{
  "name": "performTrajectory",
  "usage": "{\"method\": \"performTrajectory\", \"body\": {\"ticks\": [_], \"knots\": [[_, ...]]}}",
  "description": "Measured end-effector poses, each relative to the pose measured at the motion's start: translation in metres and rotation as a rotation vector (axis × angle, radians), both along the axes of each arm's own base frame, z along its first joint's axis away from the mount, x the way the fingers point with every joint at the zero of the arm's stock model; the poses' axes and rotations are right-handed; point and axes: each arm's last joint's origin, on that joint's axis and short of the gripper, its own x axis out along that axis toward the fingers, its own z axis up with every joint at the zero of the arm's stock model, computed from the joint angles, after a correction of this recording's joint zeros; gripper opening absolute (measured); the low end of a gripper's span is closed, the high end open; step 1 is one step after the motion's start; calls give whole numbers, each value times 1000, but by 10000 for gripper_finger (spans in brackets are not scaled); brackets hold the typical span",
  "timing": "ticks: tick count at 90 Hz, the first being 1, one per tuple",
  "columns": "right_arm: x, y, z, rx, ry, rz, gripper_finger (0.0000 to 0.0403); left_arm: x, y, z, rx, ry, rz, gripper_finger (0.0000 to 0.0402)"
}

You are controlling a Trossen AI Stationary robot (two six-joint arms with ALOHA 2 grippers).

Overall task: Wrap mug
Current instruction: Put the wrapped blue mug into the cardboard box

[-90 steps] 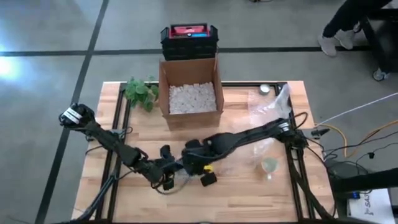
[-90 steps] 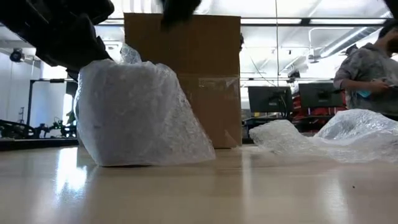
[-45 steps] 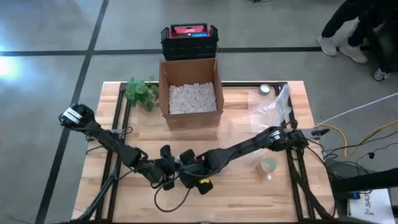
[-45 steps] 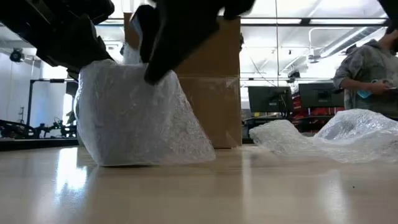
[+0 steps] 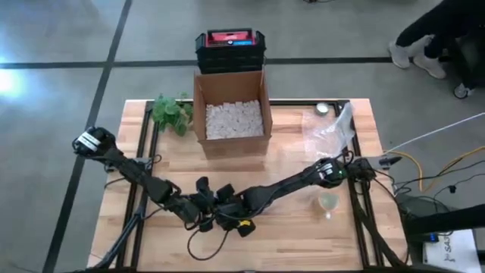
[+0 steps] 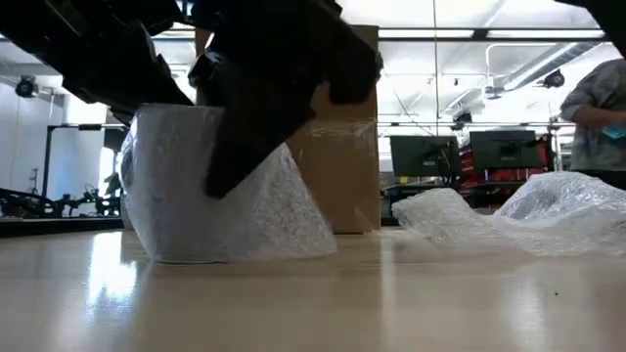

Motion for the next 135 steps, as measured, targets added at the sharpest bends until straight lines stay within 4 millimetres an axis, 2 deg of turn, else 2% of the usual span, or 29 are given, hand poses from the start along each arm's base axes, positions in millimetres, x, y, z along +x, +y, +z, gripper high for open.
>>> {"method": "performTrajectory", "body": {"ticks": [18,38,47,63,71,84,98,104,113,119,135], "knots": [[1,-1,2,17,-3,12,94,-7,2,11,-35,15,-44,0],[-1,0,2,52,18,5,31,-23,3,39,-40,75,-89,0],[-3,1,10,54,15,1,21,-32,8,53,-26,85,-89,0],[-14,1,37,86,22,-40,19,-45,17,70,-36,54,-85,0],[-18,1,66,112,-42,-54,19,-48,20,72,-19,42,-93,0],[-41,-6,146,171,-194,-71,19,-50,22,72,0,39,-81,0],[-65,-14,201,211,-314,-58,19,-50,22,72,3,40,-79,0],[-79,-20,231,233,-400,-45,19,-50,22,72,5,42,-78,0],[-101,-40,279,240,-574,-61,19,-50,22,71,7,42,-77,0],[-107,-60,300,197,-691,-108,19,-49,22,70,11,47,-75,0],[-106,-123,333,92,-934,-252,16,-46,20,64,25,65,-74,0]]}}
